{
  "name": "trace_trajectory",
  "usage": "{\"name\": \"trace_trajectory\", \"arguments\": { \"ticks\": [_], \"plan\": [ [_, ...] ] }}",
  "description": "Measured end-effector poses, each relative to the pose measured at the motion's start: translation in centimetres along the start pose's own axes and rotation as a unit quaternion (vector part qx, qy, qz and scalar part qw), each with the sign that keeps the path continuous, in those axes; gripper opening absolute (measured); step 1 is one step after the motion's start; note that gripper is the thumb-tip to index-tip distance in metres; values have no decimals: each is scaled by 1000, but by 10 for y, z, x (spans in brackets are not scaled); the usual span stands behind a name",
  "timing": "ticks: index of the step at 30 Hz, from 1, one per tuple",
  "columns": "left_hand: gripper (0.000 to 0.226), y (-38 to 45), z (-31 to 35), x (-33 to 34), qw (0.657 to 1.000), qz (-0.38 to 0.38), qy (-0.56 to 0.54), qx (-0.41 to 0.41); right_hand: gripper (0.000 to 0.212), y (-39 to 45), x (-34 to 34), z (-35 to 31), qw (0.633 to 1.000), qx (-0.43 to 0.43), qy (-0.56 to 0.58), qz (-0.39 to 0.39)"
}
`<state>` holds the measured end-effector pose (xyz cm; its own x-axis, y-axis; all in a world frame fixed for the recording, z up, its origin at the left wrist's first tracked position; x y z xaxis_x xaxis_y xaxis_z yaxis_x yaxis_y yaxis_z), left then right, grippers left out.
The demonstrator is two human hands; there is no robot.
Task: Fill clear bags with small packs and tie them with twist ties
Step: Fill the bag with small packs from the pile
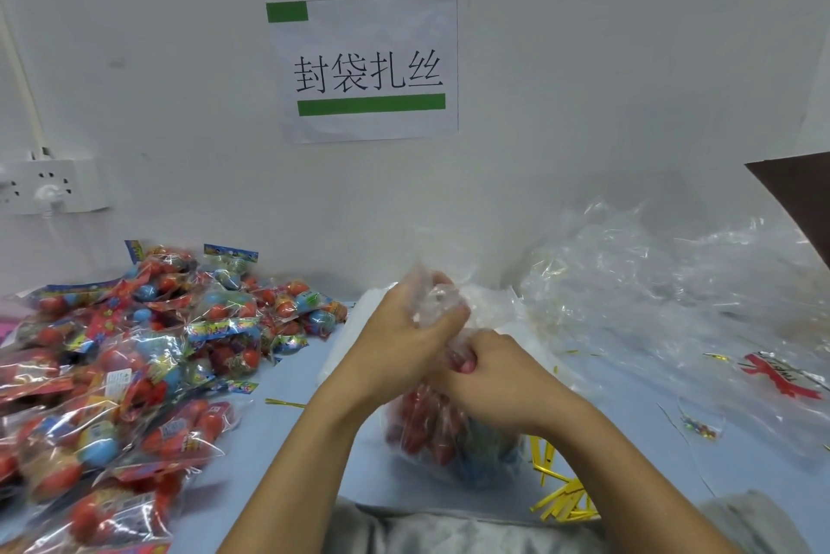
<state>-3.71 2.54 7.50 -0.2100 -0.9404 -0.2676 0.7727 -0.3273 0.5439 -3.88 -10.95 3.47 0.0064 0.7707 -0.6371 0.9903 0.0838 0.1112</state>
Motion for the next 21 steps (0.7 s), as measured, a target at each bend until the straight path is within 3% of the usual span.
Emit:
{"name": "trace_trajectory", "arguments": {
  "ticks": [5, 11, 14, 21],
  "plan": [
    [73, -5, -19, -20, 988, -90, 46, -120, 32, 3, -14, 8, 999, 19, 32, 18],
    [24, -5, -26, -21, 993, -54, 80, -68, 28, 3, -22, 14, 996, 44, 79, 27],
    [10, -3, -32, -13, 993, -12, 110, -37, 37, 3, -22, 12, 994, 42, 100, 33],
    [22, 2, -37, 3, 990, 15, 139, -8, 29, 3, -19, 11, 985, 42, 163, 34]
  ]
}}
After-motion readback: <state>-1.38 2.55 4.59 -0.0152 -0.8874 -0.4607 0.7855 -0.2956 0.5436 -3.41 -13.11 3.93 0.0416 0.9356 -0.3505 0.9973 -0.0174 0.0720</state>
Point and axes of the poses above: each hand's wrist, its own y-axis towards the middle knuckle, its own x-axis out of the palm, z = x × y, the point moved 2 cm from there along y, towards the middle knuckle, and after that the axes turned 8 degrees about x, right-handed, at the moved point
